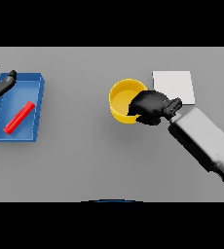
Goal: Pick up the red beaker and tilt it to pour out 1 green nut into yellow bowl. Pick up the yellow bowl and place it on the metallic measuring scale.
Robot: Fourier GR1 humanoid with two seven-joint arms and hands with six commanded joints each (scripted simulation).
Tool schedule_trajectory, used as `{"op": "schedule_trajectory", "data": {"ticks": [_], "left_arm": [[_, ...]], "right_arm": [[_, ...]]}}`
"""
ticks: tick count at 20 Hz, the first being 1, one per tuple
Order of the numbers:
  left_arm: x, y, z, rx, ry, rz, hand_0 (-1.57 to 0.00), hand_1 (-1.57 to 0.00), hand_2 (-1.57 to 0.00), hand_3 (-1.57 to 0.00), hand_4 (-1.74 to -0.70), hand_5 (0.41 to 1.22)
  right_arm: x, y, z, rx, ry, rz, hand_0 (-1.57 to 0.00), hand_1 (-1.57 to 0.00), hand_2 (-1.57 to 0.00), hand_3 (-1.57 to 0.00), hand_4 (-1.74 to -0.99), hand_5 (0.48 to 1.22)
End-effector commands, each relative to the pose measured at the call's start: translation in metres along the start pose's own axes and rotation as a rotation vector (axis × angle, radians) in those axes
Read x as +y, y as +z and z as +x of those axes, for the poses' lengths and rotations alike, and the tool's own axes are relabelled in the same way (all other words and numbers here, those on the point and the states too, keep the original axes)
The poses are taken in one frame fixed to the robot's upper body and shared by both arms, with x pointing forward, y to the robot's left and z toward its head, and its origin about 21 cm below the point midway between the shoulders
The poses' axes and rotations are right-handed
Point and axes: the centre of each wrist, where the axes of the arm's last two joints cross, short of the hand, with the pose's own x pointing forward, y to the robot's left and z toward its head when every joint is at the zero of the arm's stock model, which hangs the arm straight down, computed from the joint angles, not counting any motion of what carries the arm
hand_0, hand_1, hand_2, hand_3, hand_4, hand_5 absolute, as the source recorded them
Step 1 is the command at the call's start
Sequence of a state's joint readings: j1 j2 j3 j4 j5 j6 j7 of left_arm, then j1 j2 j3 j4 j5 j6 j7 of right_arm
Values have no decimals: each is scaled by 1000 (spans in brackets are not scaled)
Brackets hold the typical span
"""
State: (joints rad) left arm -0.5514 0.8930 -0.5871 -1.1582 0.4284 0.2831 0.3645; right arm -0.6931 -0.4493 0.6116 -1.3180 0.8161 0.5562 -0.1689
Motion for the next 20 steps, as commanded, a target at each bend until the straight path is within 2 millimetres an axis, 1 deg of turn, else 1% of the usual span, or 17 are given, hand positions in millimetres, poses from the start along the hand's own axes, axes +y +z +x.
{"op": "schedule_trajectory", "data": {"ticks": [1, 3, 4, 5, 6, 7, 9, 10, 12, 14, 16, 18, 20], "left_arm": [[-3, -2, -1, 3, -6, -12, 1, 1, 1, 1, -717, 686], [1, 1, 3, -5, -2, -2, 1, 1, 1, 1, -714, 686], [-2, 0, 6, -7, 0, -2, 1, 1, 1, 1, -716, 686], [1, 0, 6, 1, 2, 1, 1, 1, 1, 1, -718, 686], [2, 1, 5, -4, -1, 5, 1, 1, 1, 1, -720, 688], [-3, 2, 7, -13, -2, 4, 1, 1, 1, 1, -721, 694], [-1, 2, 3, -7, 0, 4, 1, 1, 1, 1, -725, 704], [-1, 2, 3, -6, -1, 8, 1, 1, 1, 1, -727, 710], [4, 3, 8, -8, 2, 8, 1, 1, 1, 1, -730, 719], [0, 3, 7, 10, 0, 5, 1, 1, 1, 1, -729, 720], [2, 4, 8, 12, 9, 9, 1, 1, 1, 1, -735, 727], [0, 5, 8, 15, 11, -2, 1, 1, 1, 1, -739, 734], [3, 6, 5, 18, -2, 5, 1, 1, 1, 1, -732, 735]], "right_arm": [[-2, 2, -3, 29, 12, -21, -1565, -1565, -1426, -1194, -1739, 1219], [-5, 9, -6, 69, 10, -49, -1567, -1567, -1478, -1170, -1740, 1220], [-6, 12, -5, 65, 8, -56, -1568, -1568, -1497, -1164, -1740, 1220], [-6, 15, -3, 57, 8, -59, -1559, -1568, -1512, -1163, -1740, 1220], [-6, 19, -6, 67, 9, -64, -1561, -1569, -1524, -1161, -1740, 1220], [-9, 23, -7, 99, 9, -76, -1563, -1569, -1526, -1157, -1740, 1220], [-12, 31, -22, 136, 26, -90, -1566, -1570, -1516, -1149, -1741, 1220], [-16, 29, -25, 157, 21, -110, -1567, -1570, -1527, -1151, -1741, 1221], [-16, 31, -37, 184, 4, -130, -1568, -1570, -1537, -1153, -1741, 1221], [-13, 34, -51, 222, -19, -135, -1569, -1571, -1530, -1151, -1741, 1221], [-10, 38, -64, 250, -26, -144, -1570, -1571, -1539, -1145, -1741, 1221], [-3, 38, -76, 282, -29, -155, -1570, -1571, -1546, -1146, -1741, 1221], [-2, 42, -90, 326, -38, -155, -1571, -1571, -1542, -1150, -1741, 1221]]}}
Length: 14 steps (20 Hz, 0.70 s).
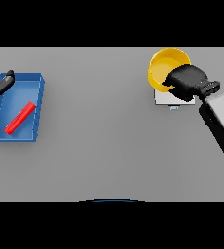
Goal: Pick up the red beaker and tilt it to pour out 1 green nut into yellow bowl. Pick up the yellow bowl and place it on the metallic measuring scale.
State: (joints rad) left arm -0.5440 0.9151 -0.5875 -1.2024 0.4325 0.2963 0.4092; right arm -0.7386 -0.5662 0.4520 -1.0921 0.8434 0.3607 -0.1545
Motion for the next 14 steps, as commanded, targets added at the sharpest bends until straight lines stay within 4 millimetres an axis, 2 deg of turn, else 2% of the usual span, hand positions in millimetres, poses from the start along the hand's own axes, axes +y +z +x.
{"op": "schedule_trajectory", "data": {"ticks": [1, 7, 10, 13, 14], "left_arm": [[1, 2, -1, 12, -6, 1, 1, 1, 1, 1, -727, 734], [0, -1, -1, 16, -4, -2, 1, 1, 1, 1, -726, 713], [2, -1, 4, 17, -8, 4, 1, 1, 1, 1, -725, 710], [0, 0, 3, 9, 2, -2, 1, 1, 1, 1, -729, 713], [-3, 2, 0, 18, -5, -8, 1, 1, 1, 1, -727, 710]], "right_arm": [[5, -1, -6, 18, -18, 5, -1571, -1571, -1537, -1147, -1741, 1221], [29, -13, -27, 91, -70, 25, -1571, -1571, -1451, -1295, -1741, 1221], [30, -14, -35, 99, -108, 35, -1571, -1571, -1418, -1349, -1741, 1221], [36, -19, -35, 117, -148, 61, -1528, -1571, -1382, -1440, -1741, 1221], [38, -21, -36, 121, -160, 69, -1469, -1571, -1369, -1466, -1741, 1221]]}}
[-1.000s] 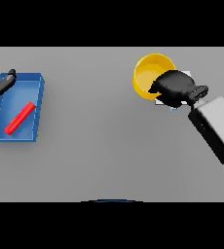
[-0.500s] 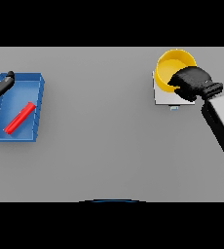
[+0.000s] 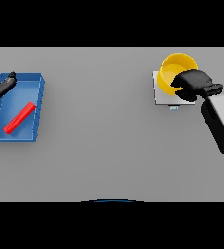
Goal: Pick up the red beaker and tilt it to pour out 1 green nut into yellow bowl. Pick up the yellow bowl and place it on the metallic measuring scale.
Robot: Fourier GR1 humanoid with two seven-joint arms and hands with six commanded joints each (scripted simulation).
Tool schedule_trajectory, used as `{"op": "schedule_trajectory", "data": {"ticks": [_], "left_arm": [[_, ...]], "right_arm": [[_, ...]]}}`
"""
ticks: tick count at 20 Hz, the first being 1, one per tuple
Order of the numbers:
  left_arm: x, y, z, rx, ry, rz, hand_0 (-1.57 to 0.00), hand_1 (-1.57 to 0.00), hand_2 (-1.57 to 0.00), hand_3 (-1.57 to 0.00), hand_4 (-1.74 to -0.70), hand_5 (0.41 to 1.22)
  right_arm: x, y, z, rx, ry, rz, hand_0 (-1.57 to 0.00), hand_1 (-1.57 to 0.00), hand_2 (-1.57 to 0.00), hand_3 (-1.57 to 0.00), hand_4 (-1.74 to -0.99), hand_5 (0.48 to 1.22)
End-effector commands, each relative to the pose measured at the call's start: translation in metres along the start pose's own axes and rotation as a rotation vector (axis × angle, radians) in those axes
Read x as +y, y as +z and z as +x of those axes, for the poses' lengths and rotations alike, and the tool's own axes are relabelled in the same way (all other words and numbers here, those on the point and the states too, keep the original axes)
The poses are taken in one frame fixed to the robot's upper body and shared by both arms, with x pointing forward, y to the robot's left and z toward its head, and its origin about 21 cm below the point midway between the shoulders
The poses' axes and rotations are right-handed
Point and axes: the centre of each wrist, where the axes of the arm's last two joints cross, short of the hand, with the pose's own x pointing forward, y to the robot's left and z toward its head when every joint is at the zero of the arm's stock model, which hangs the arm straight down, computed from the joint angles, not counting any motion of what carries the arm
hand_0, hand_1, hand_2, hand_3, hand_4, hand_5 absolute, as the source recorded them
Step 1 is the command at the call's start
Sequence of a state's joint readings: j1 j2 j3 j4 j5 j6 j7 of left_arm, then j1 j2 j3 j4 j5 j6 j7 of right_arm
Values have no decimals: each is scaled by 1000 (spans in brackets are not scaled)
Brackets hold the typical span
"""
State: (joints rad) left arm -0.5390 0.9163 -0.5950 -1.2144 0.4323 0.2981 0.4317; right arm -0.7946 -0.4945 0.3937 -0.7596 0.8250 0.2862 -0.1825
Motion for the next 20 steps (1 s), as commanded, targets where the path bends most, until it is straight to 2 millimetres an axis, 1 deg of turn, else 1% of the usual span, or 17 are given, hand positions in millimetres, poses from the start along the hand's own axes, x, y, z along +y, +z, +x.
{"op": "schedule_trajectory", "data": {"ticks": [1, 3, 4, 5, 6, 7, 9, 11, 13, 15, 16, 18, 20], "left_arm": [[0, 0, 1, -1, 0, 3, 1, 1, 1, 1, -727, 712], [1, 0, -6, 4, -1, 0, 1, 1, 1, 1, -727, 715], [2, -1, -4, 5, 4, -1, 1, 1, 1, 1, -729, 717], [0, -4, 0, 4, 8, 0, 1, 1, 1, 1, -730, 720], [-1, -5, 1, -9, 3, -3, 1, 1, 1, 1, -732, 723], [2, -7, 2, -6, 2, -3, 1, 1, 1, 1, -733, 728], [2, -7, 3, -5, 5, 0, 1, 1, 1, 1, -729, 723], [0, -8, 0, -5, 5, -2, 1, 1, 1, 1, -725, 712], [-1, -6, 1, -1, 7, -2, 1, 1, 1, 1, -723, 705], [2, -6, 0, -2, 9, 6, 1, 1, 1, 1, -722, 700], [2, -5, 2, -13, 12, 3, 1, 1, 1, 1, -722, 699], [-1, -4, 0, -8, 5, -2, 1, 1, 1, 1, -719, 696], [2, -6, 3, -13, 2, 2, 1, 1, 1, 1, -720, 693]], "right_arm": [[0, 0, -1, -6, -1, 2, -1417, -1571, -1363, -1487, -1741, 1221], [4, -1, -1, 0, -4, 17, -1397, -1571, -1385, -1363, -1741, 1221], [6, -3, -2, 7, -17, 23, -1332, -1459, -1423, -1198, -1741, 1221], [6, -2, -3, -1, -26, 20, -1128, -1322, -1330, -1057, -1701, 1221], [4, -1, -3, 0, -32, 21, -902, -1150, -1186, -937, -1660, 1143], [5, -1, -5, 2, -42, 28, -721, -980, -1042, -833, -1619, 1072], [3, 0, -5, 22, -43, 50, -461, -703, -799, -669, -1563, 971], [2, 0, -6, 15, -20, 64, -295, -475, -601, -565, -1517, 902], [0, 0, -7, 0, 2, 58, -188, -304, -446, -490, -1485, 859], [-1, 1, -9, -1, 11, 61, -120, -194, -311, -411, -1456, 827], [3, -2, -4, 13, 6, 75, -96, -155, -251, -378, -1442, 814], [2, 1, -8, 25, -3, 88, -61, -99, -161, -323, -1422, 785], [1, 2, -8, 36, -12, 94, -39, -63, -103, -272, -1410, 759]]}}
